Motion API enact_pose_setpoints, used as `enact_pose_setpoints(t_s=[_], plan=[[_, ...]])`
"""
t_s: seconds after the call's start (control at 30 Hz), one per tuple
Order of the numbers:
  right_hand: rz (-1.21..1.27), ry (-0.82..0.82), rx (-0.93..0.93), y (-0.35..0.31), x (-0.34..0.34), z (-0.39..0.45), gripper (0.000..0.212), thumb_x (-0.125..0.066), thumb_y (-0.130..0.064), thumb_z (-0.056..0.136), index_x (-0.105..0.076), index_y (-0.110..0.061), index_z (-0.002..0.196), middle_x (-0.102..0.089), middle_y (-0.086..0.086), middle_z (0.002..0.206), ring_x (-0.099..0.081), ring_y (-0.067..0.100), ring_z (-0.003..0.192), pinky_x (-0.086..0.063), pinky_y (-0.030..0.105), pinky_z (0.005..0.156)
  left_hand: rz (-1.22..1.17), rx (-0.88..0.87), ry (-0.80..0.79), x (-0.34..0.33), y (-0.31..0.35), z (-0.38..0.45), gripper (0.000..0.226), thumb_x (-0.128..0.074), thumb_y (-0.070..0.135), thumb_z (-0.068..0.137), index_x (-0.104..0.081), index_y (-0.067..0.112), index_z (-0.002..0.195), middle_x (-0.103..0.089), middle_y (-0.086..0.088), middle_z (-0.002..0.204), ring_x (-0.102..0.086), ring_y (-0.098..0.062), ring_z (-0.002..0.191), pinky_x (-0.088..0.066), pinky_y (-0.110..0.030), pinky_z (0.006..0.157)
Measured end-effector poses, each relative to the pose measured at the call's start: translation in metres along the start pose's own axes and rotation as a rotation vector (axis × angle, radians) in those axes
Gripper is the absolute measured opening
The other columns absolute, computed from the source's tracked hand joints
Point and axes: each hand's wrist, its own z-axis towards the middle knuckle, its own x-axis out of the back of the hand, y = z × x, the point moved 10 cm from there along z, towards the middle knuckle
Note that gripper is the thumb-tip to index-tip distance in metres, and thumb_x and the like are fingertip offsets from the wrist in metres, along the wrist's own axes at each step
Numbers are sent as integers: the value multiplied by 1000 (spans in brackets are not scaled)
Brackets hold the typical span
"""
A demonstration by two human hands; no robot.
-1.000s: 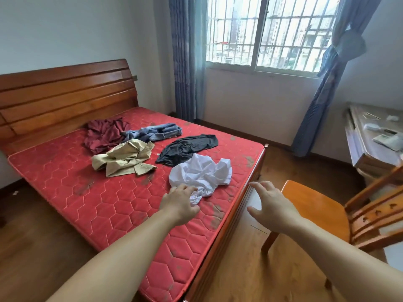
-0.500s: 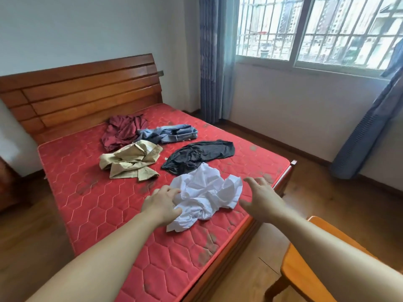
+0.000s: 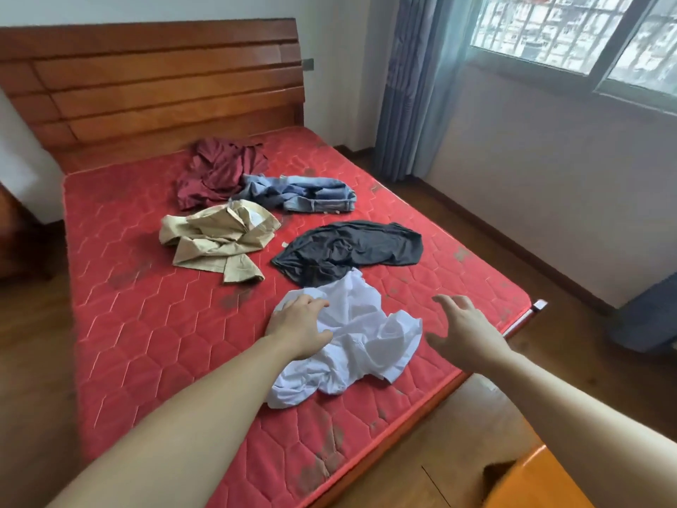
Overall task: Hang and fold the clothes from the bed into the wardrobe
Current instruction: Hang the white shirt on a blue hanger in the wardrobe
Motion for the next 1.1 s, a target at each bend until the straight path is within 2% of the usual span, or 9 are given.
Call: enact_pose_setpoints(t_s=[0.17, 0.33, 0.53, 0.7, 0.87, 0.93, 1.0, 1.1], plan=[[39, -77, 134, -9, -38, 107, 70, -63, -44, 86, -31, -27, 146, -35, 7, 144, -45, 33, 125, -46, 46, 97, -40, 142, 9, -14, -11, 57, 58, -57, 40, 86, -40, 36, 141, -38, 2, 143, -40, -24, 131, -40, -40, 100], [68, -292, 187, -3, -119, 179, 71, -63, -43, 85, -31, -25, 146, -36, 9, 143, -48, 34, 123, -47, 48, 96, -73, 305, -89, -70, -32, 97, 58, -57, 40, 87, -40, 33, 142, -39, 2, 144, -39, -26, 131, -39, -41, 102], [-2, -427, 227, 15, -192, 216, 62, -62, -36, 88, -37, -20, 143, -40, 13, 141, -43, 33, 127, -44, 46, 96, -135, 406, -170, -144, -69, 131, 61, -61, 37, 84, -42, 32, 142, -42, 1, 143, -41, -27, 129, -39, -41, 103], [-42, -532, 273, 18, -272, 239, 54, -61, -30, 87, -45, -22, 138, -48, 8, 137, -51, 30, 120, -47, 41, 92, -182, 471, -237, -226, -96, 156, 63, -62, 33, 82, -41, 29, 142, -43, 1, 142, -45, -27, 127, -41, -44, 99], [-49, -599, 346, -11, -358, 247, 47, -57, -27, 88, -52, -26, 134, -49, 1, 140, -54, 29, 119, -48, 39, 91, -135, 561, -237, -289, -142, 177, 67, -59, 31, 84, -35, 28, 146, -38, -1, 147, -35, -26, 135, -32, -46, 103], [-10, -641, 364, -24, -396, 245, 51, -58, -27, 87, -49, -25, 138, -46, 5, 142, -52, 30, 121, -46, 38, 95, -78, 602, -204, -307, -166, 182, 71, -60, 32, 84, -29, 28, 148, -30, -3, 152, -28, -26, 140, -28, -47, 107], [40, -701, 338, -35, -432, 242, 65, -64, -35, 85, -38, -23, 142, -38, 12, 142, -47, 36, 124, -43, 42, 100, -43, 662, -207, -328, -189, 183, 80, -62, 38, 84, -20, 28, 151, -19, -6, 158, -20, -26, 145, -22, -47, 112], [43, -689, 208, -40, -472, 243, 90, -72, -60, 72, -26, -25, 141, -27, 11, 142, -33, 40, 129, -33, 50, 104, -32, 670, -196, -357, -207, 186, 87, -67, 46, 80, -19, 22, 149, -28, -9, 153, -28, -30, 140, -26, -47, 111]])
